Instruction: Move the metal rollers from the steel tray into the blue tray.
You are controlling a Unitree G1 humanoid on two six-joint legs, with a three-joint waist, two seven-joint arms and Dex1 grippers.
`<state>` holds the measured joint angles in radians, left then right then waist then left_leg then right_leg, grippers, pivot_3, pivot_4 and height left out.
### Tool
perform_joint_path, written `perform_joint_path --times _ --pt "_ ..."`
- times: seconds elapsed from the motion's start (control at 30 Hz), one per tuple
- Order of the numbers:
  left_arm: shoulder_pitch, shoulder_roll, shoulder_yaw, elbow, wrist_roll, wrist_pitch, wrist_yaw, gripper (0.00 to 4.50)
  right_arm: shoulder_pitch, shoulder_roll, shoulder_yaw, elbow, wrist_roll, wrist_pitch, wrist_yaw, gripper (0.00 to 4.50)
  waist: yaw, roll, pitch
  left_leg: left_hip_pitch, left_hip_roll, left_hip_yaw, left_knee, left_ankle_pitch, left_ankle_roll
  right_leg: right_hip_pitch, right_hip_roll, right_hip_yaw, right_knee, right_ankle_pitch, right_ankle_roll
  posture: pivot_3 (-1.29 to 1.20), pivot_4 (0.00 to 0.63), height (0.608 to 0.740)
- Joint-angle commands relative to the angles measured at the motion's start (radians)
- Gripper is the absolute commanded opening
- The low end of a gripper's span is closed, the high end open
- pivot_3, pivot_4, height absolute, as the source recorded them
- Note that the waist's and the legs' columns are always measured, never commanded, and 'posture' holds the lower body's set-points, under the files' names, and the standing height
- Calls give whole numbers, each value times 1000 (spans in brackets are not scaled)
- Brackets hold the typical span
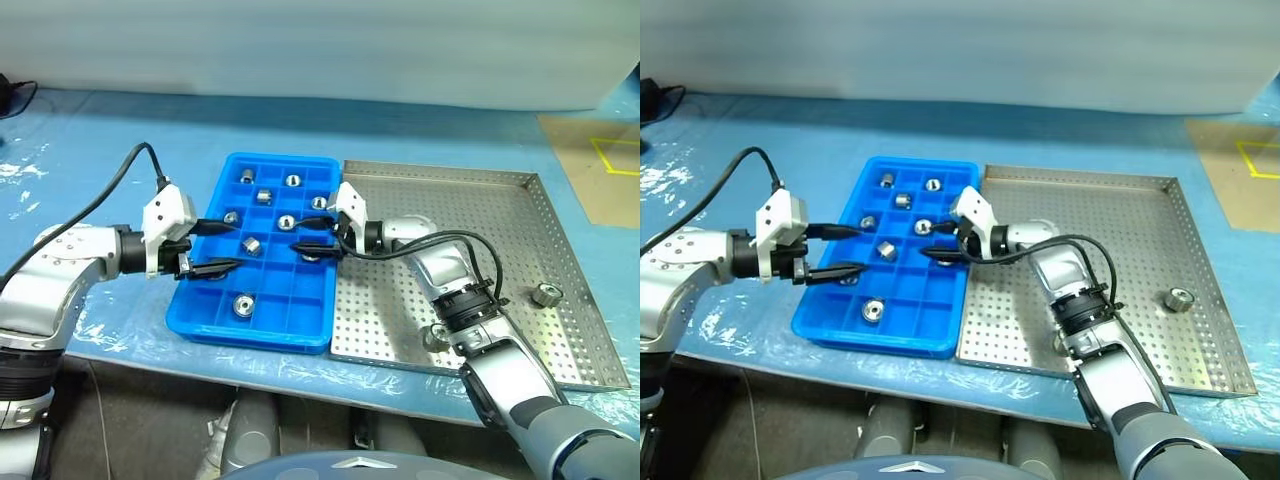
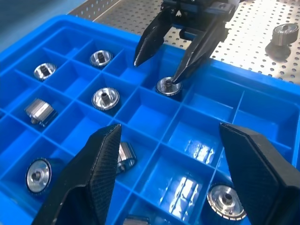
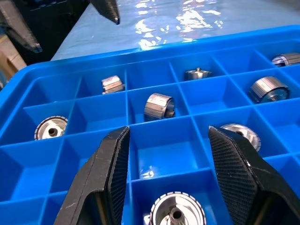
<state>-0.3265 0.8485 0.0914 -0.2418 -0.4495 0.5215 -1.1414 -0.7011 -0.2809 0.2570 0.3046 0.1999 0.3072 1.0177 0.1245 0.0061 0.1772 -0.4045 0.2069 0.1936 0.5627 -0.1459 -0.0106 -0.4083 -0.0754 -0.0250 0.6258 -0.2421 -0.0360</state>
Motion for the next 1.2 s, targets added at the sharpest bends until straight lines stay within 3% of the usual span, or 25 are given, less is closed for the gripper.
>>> perform_joint_path --times 0.03,0.23,0.47,0.63,0.73,0.93,1.2 --pt "-56 -21 -29 7 -16 -19 -11 3514 -1 -36 -63 -80 34 16 -7 2734 0 0 0 0 0 1 0 0 0 0 0 0 0 0 0 82 150 740" --pt "-199 -122 -125 104 -5 -52 -53 3514 76 -150 -172 -245 94 135 -33 2734 -4 0 0 0 0 3 0 0 0 0 0 0 0 0 0 -83 150 740" --pt "-344 -288 -277 313 56 -181 -171 3514 385 -336 -334 -590 159 320 -115 2734 -37 0 -1 0 -1 6 0 0 1 2 1 2 -2 0 1 -282 150 740" --pt "-408 -373 -330 450 85 -256 -246 3514 657 -398 -480 -888 257 472 -179 2734 -86 0 -1 2 -1 7 0 -2 4 2 3 3 -2 0 0 -406 150 740" --pt "-431 -408 -345 506 98 -287 -278 3514 748 -404 -539 -970 290 518 -220 2734 -119 0 -1 4 -1 7 1 -3 6 3 3 4 -2 0 1 -451 150 740" --pt "-453 -454 -354 553 105 -306 -325 3514 843 -379 -548 -991 276 502 -301 2734 -147 0 -1 6 -1 7 3 -4 6 5 2 5 -3 1 1 -488 150 740" --pt "-388 -463 -379 464 107 -280 -331 3514 954 -367 -459 -915 228 420 -324 2734 -146 0 -2 4 -1 7 2 -6 9 5 2 5 -7 1 1 -453 150 740"
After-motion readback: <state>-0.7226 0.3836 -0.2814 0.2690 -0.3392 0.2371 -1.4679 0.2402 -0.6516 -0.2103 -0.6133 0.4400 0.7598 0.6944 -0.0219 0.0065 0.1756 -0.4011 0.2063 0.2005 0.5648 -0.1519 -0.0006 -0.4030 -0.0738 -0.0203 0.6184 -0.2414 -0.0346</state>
